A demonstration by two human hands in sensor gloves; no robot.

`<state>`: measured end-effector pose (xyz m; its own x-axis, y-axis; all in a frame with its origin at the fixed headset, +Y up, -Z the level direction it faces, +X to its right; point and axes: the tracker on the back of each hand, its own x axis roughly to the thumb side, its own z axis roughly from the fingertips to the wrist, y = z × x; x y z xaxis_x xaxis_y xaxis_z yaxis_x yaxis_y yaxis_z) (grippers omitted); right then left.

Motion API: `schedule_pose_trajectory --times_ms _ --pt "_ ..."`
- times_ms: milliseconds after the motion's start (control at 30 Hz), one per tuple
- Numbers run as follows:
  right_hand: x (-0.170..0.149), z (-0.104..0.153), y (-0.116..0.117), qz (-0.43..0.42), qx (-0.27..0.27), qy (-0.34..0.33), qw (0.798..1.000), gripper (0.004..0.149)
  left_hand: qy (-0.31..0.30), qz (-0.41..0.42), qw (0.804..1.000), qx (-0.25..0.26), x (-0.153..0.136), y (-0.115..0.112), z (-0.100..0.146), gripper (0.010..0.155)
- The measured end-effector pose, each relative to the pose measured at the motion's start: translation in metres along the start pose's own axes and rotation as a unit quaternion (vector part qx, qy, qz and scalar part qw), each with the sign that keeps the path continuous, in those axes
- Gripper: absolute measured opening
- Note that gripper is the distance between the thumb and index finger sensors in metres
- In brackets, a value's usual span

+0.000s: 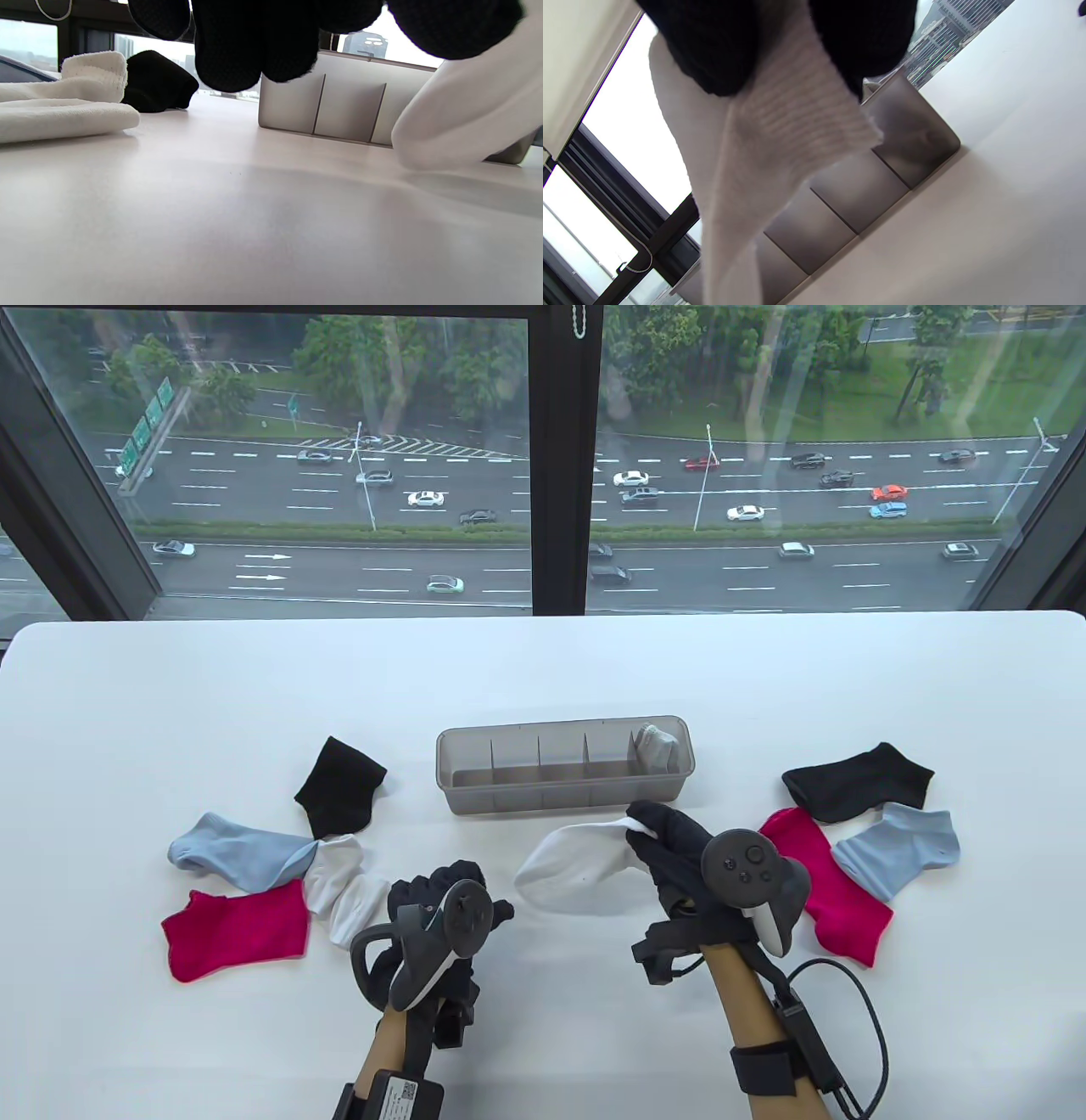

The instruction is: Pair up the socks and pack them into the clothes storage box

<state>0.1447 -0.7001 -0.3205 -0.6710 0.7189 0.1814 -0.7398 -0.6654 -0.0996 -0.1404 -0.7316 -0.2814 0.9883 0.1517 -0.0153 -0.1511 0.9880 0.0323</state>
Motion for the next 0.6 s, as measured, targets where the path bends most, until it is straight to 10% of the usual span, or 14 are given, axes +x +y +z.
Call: schedule_pose_trajectory --times_ms 200,333,467,600 --pt "0.032 0.008 0.025 0.036 0.169 -0.097 0.980 0.047 -0.165 0.115 0.980 0.002 0.028 0.008 0.008 0.095" --pt "0.051 0.016 0.035 0.068 0.155 -0.121 0.978 0.047 -0.147 0.110 0.979 0.088 0.037 0.020 0.015 0.045" --pt "0.036 0.012 0.033 0.064 0.149 -0.085 0.983 0.068 -0.125 0.148 0.977 0.091 0.023 0.024 0.015 0.038" --pt "0.009 0.008 0.041 -0.043 0.204 -0.042 0.977 0.043 -0.097 0.210 0.971 0.061 0.010 0.024 0.012 0.043"
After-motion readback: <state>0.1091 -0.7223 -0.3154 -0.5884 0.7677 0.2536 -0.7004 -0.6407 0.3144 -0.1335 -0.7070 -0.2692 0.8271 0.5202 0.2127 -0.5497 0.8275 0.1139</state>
